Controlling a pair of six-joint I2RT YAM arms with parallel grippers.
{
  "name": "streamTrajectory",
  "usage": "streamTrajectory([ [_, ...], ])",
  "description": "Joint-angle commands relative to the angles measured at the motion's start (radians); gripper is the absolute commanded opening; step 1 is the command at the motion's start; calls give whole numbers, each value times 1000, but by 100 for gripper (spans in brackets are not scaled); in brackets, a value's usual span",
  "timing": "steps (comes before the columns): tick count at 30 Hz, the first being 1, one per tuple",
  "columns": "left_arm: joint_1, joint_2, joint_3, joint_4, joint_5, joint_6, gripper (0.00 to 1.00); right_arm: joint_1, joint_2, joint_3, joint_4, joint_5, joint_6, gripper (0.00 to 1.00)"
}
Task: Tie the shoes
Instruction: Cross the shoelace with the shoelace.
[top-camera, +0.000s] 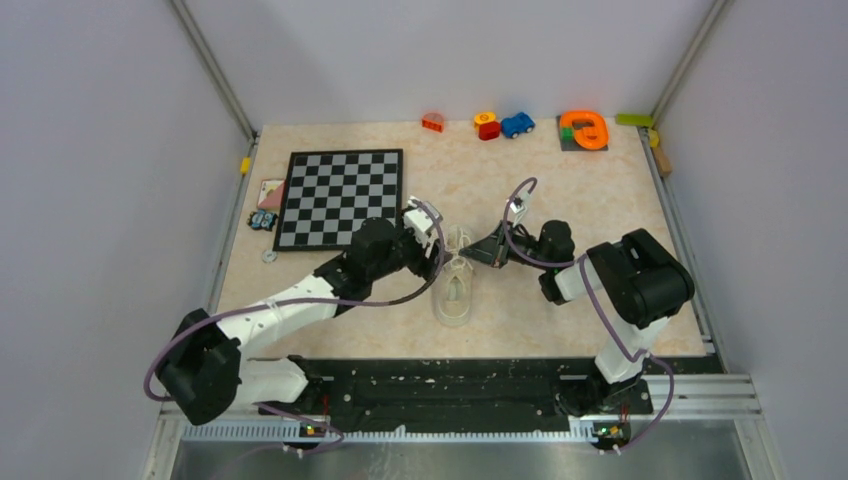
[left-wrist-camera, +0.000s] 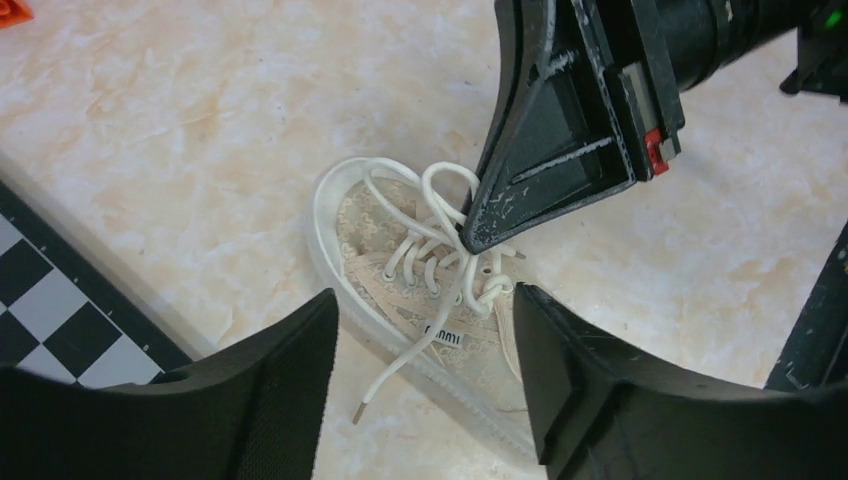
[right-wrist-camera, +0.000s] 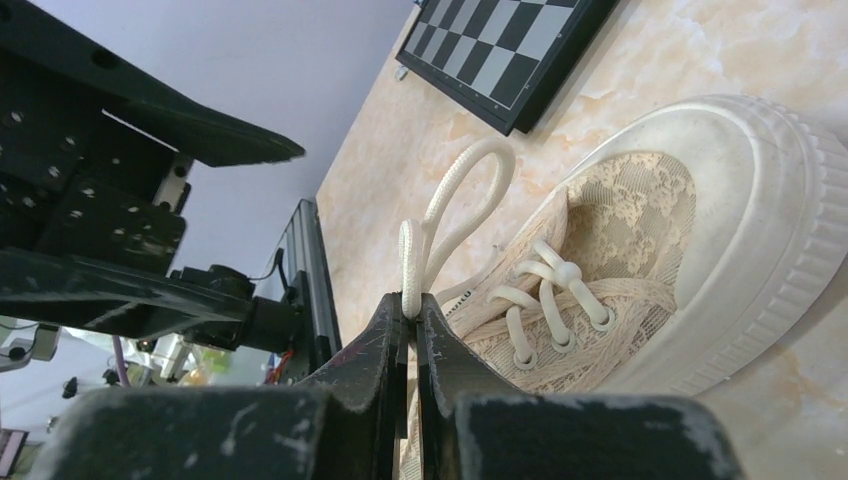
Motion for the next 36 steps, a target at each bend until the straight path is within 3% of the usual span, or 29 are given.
streamTrajectory([
  [1, 38, -61, -15, 84, -68, -170, 73, -2, -35, 13, 35, -12, -38, 0],
  [5, 157, -20, 39, 65, 153, -193, 76, -2, -46, 8, 35, -16, -46, 0],
  [10, 346, 166, 137, 102, 599, -206, 61, -2, -48, 10, 51, -25, -32, 0],
  [12, 369, 255, 188, 157, 734, -251, 57, -2, -47, 8, 55, -28, -27, 0],
  [15, 364, 361, 292, 127, 820, -256, 54, -2, -48, 10, 60, -31, -23, 0],
  [21, 356, 456, 354, 108, 853, -241, 40, -2, -48, 10, 62, -33, -22, 0],
  [36, 307, 553, 453, -12, 751, -159, 35, -1, -41, 13, 66, -37, -18, 0],
])
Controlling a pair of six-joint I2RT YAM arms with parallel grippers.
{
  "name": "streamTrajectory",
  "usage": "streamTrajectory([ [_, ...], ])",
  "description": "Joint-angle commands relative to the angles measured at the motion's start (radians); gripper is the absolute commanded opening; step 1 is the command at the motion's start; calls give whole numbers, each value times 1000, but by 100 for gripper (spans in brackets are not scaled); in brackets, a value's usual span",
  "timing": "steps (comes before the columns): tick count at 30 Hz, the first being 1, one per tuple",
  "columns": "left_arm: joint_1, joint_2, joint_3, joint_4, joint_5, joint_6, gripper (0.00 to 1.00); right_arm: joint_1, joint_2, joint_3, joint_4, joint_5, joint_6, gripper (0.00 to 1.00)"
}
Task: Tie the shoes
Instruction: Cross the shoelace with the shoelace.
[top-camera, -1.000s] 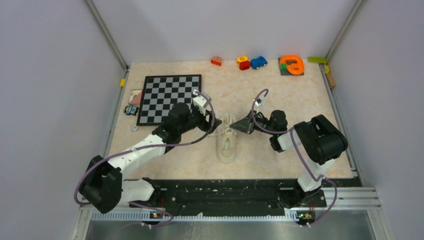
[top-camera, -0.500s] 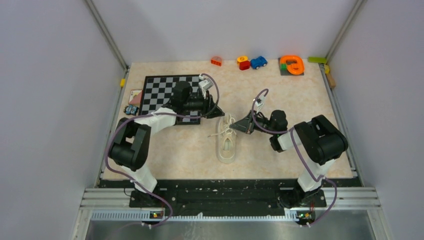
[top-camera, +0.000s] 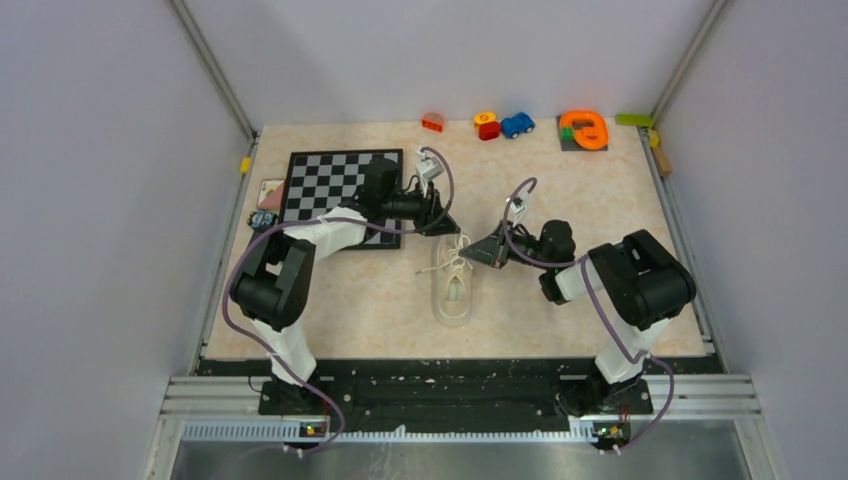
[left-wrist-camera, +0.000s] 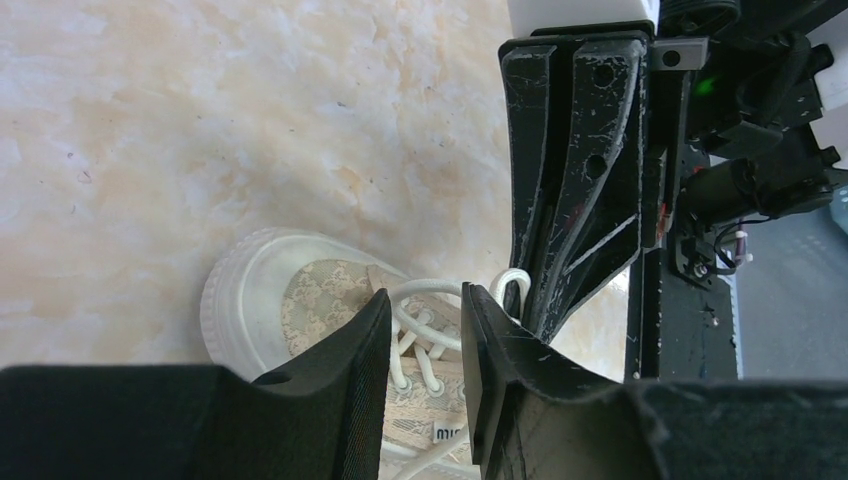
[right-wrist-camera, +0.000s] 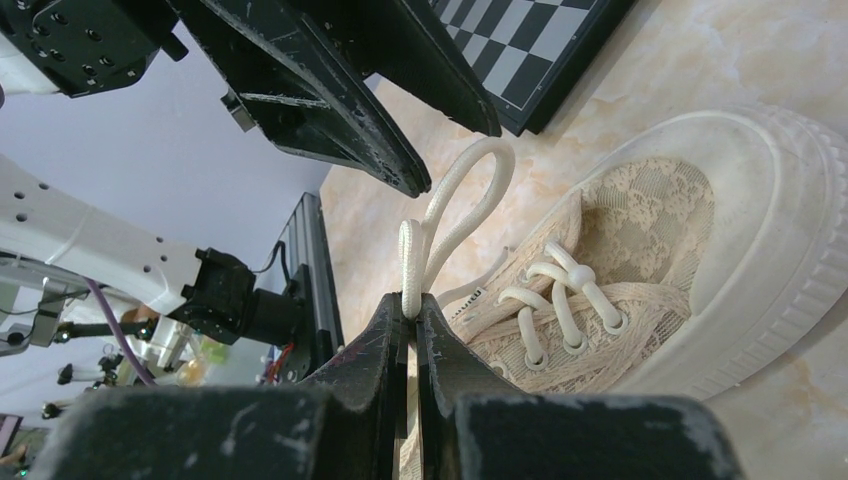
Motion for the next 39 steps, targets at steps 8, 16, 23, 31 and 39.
streamTrajectory([
  [8, 0, 39, 60, -65, -37, 71, 30, -2, -22, 15, 72, -23, 1, 0],
  [16, -19, 60, 78, -64, -1, 87, 36, -2, -21, 17, 63, -21, 0, 0],
  [23, -22, 60, 79, -43, 14, 73, 19, -2, -20, 17, 62, -20, 0, 0],
  [31, -21, 6, 24, -27, -43, 75, 0, -2, -22, 13, 56, -14, -4, 0],
  [39, -21, -98, -41, -106, -209, 31, 0, -5, -30, 11, 40, 0, -12, 0],
])
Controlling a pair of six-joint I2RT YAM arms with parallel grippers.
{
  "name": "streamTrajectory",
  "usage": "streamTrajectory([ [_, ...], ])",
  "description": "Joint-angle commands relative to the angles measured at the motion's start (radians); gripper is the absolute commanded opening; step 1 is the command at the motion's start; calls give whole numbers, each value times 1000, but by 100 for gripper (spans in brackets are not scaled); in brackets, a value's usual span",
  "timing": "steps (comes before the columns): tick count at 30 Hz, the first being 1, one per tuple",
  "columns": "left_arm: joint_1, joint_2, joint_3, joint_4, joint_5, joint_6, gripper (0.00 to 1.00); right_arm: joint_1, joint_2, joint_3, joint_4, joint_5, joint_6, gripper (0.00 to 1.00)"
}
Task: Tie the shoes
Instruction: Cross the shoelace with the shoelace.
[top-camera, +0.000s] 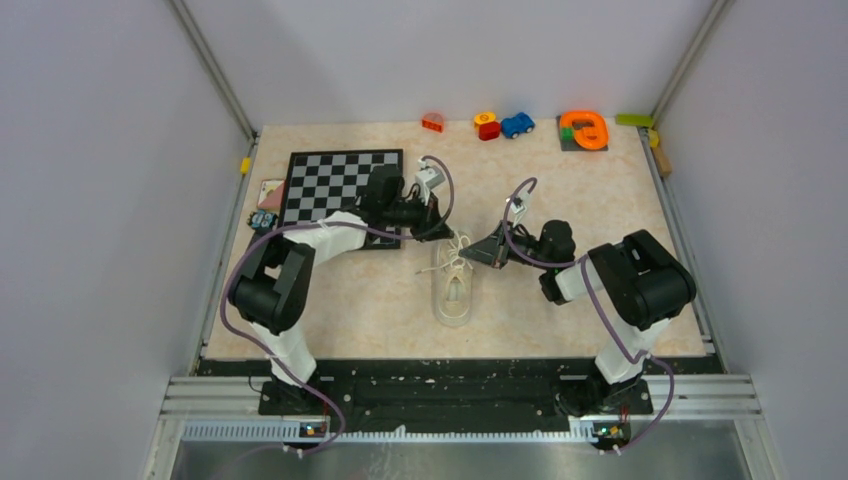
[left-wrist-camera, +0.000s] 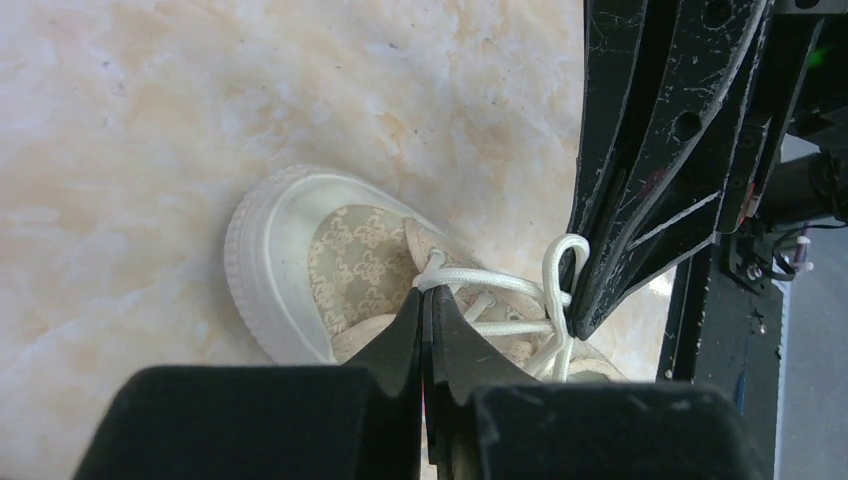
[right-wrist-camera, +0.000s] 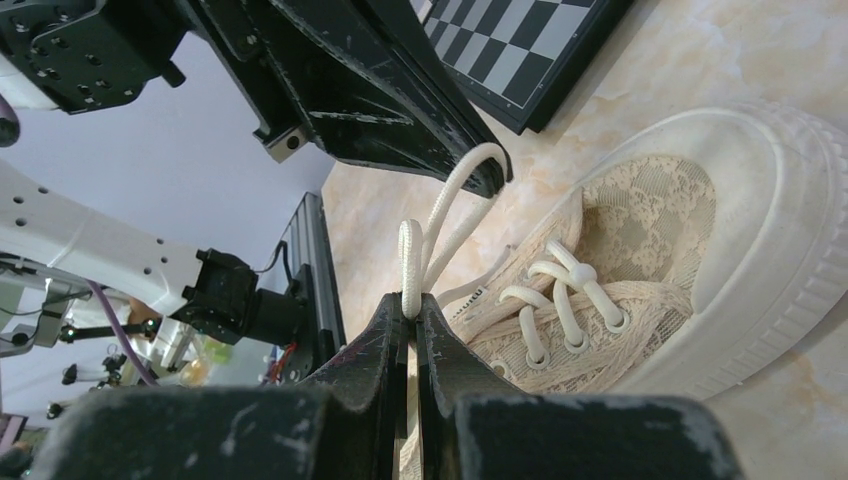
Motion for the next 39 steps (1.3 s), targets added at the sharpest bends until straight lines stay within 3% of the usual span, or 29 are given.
streamTrajectory([
  [1, -1, -115, -30, -30, -113, -30, 0, -5, -31, 11, 39, 5, -19, 0],
  [12, -77, -265, -69, -200, -264, -55, 0, -5, -42, 7, 28, 13, -23, 0],
  [17, -102, -296, -73, -247, -325, -137, 0, -5, -46, 5, 16, 18, -28, 0],
  [21, -130, -332, -108, -242, -376, -195, 0, -5, -49, 5, 11, 20, -32, 0],
  [39, -219, -336, -192, -102, -342, -402, 0, -5, -54, 8, -4, 21, -41, 0],
])
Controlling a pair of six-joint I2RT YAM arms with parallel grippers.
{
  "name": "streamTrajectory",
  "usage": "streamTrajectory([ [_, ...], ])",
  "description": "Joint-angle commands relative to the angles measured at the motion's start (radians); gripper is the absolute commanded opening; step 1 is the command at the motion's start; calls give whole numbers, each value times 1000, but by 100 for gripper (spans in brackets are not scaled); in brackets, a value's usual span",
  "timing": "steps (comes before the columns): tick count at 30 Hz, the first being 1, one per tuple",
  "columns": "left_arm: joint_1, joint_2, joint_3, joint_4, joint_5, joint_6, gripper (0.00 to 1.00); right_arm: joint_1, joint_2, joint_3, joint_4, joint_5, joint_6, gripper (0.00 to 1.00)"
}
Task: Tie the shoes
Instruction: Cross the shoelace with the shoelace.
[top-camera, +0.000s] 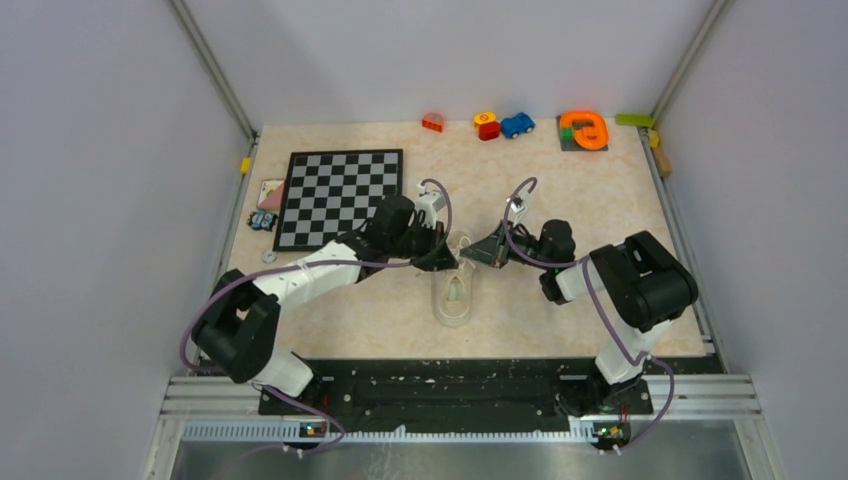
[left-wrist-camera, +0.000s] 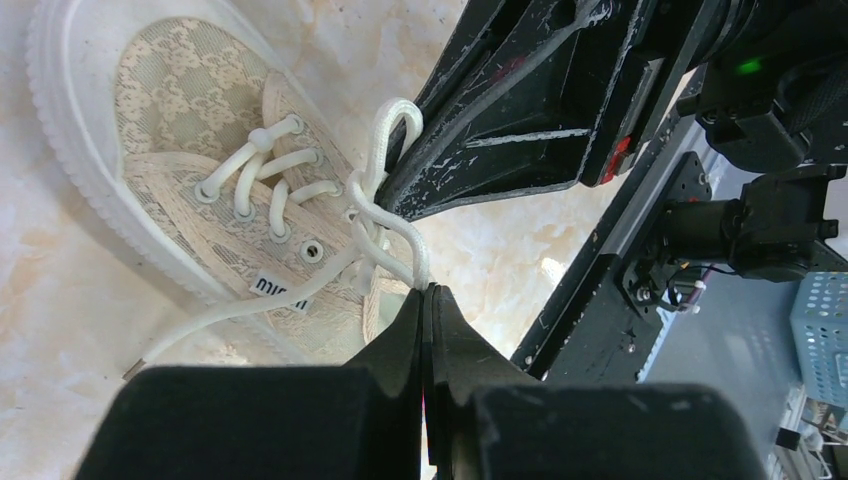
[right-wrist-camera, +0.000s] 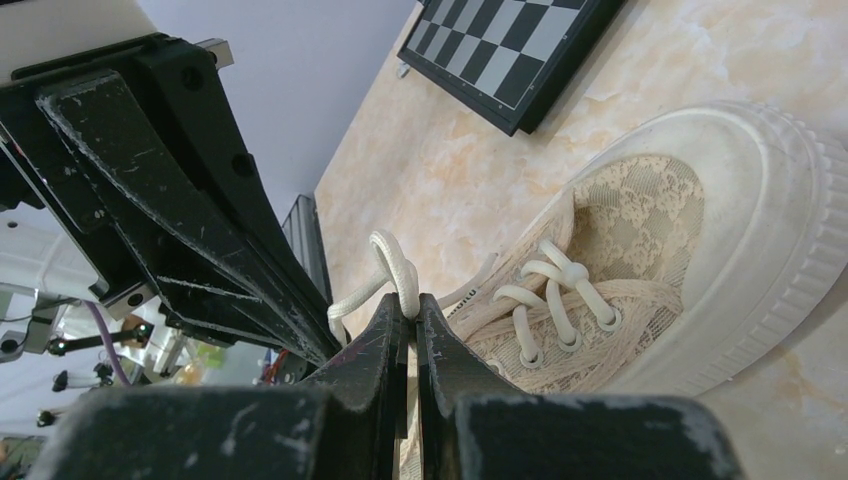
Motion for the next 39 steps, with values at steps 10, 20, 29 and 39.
streamTrajectory([
  [10, -34, 60, -22, 194, -24, -72, 0, -5, -46, 7, 22, 7, -26, 0],
  [20, -37, 87, -44, 202, -113, -57, 0, -5, -51, 4, 18, 9, -29, 0],
  [29, -37, 59, -77, 230, -206, -53, 0, -5, -57, 2, 17, 9, -29, 0],
  [39, -37, -1, -95, 262, -244, -60, 0, -4, -57, 2, 14, 11, -33, 0],
])
